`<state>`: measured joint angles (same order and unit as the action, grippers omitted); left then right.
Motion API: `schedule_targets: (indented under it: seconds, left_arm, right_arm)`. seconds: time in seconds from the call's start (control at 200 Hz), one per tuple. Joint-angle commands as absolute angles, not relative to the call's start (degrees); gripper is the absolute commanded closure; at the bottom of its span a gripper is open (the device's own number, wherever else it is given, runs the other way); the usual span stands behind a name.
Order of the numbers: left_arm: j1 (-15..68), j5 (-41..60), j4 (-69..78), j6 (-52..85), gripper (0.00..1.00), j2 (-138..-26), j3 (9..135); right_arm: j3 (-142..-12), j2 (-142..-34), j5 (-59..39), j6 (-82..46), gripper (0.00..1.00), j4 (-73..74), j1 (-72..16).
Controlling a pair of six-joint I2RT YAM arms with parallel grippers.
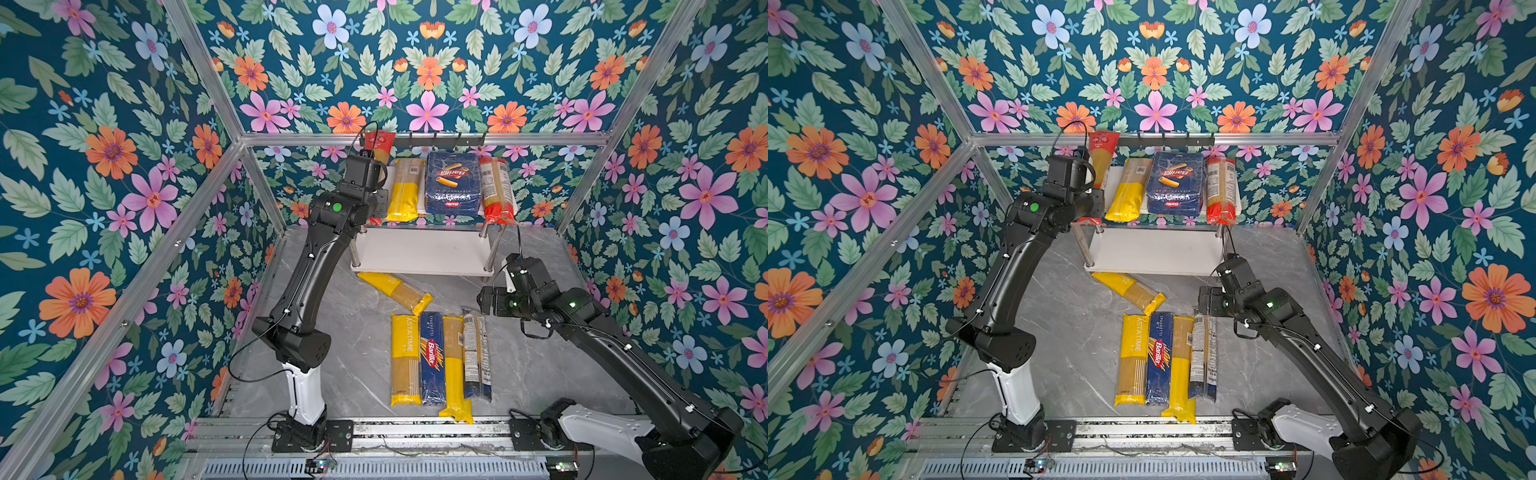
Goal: Place and organize the pasta boxes and bags onto the shelf
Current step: 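Stand the red-and-yellow bag beside the clear yellow-ended bag and open the left gripper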
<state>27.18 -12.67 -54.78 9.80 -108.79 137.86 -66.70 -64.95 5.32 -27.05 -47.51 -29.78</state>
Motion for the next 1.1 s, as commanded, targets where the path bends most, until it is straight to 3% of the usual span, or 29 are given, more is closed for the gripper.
schedule_targets:
  seconds: [0.0, 0.38, 0.485, 0.555, 0.62, 0.76, 1.095]
  left_arm:
    - [26.82, -12.74, -44.31, 9.14, 1.0, -108.63, 138.34]
    - [26.04, -12.48, -44.4, 9.07, 1.0, -108.63, 136.89]
    - [26.02, -12.78, -44.14, 9.18, 0.55, -108.59, 136.36]
    - [26.06, -13.19, -43.33, 9.23, 0.42, -108.03, 135.06]
    - [26.03, -13.88, -42.14, 9.42, 0.23, -107.35, 133.68]
    - [26.02, -14.13, -41.42, 9.24, 0.02, -106.39, 132.64]
    - [26.02, -12.35, -38.35, 9.32, 0.0, -99.05, 124.47]
  right_arm:
    - [-67.23, -65.84, 5.84, -26.98, 0.01, -47.74, -29.72]
    - [-68.2, -68.45, 5.19, -27.01, 0.01, -46.63, -29.75]
    - [-67.85, -67.82, 5.36, -27.02, 0.01, -47.08, -29.62]
    - [-67.85, -67.45, 5.62, -27.07, 0.01, -47.67, -29.66]
    - [-67.77, -66.98, 5.88, -27.05, 0.01, -47.88, -29.62]
    - [-67.68, -65.93, 6.33, -27.16, 0.01, -48.47, -29.67]
    - [-68.29, -65.15, 6.16, -28.21, 0.01, -49.74, -29.63]
